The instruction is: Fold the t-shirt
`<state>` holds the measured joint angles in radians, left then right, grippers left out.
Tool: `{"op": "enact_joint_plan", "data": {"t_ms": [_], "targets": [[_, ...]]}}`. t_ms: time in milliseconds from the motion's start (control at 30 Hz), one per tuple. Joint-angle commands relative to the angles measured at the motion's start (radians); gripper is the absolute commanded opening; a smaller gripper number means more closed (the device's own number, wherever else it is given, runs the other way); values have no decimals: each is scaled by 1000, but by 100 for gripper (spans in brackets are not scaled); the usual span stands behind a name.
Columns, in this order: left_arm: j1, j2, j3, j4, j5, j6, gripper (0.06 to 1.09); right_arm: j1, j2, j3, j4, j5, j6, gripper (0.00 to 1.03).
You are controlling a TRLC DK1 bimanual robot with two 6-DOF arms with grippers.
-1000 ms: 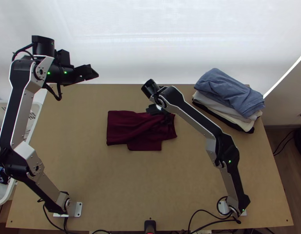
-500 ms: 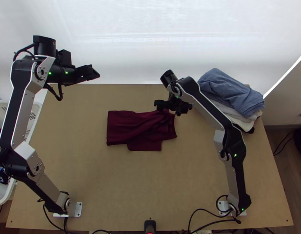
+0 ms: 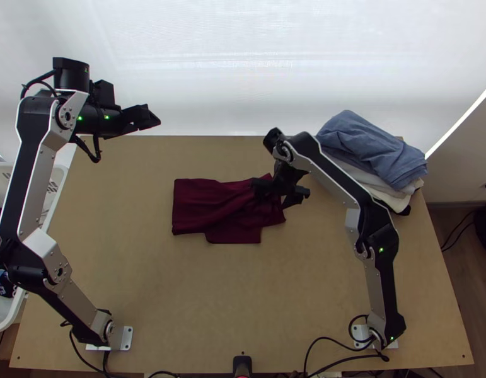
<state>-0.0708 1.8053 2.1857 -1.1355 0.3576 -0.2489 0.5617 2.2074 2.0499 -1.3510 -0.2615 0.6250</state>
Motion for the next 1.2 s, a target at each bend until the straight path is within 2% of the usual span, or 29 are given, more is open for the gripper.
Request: {"op": "enact_joint_plan", "data": {"t_ms": [0, 67, 100, 1167], "targets": [[6, -21, 11, -4, 6, 19, 105, 20, -17, -33, 13, -12, -16, 67], [6, -20, 11, -4, 6, 19, 105, 18, -15, -33, 43, -12, -18, 50], [6, -20, 13, -4, 6, 20, 105, 20, -14, -28, 44, -12, -18, 48], [23, -18, 8, -9, 6, 25, 105, 4, 41, -39, 53, 28, -31, 48]]}}
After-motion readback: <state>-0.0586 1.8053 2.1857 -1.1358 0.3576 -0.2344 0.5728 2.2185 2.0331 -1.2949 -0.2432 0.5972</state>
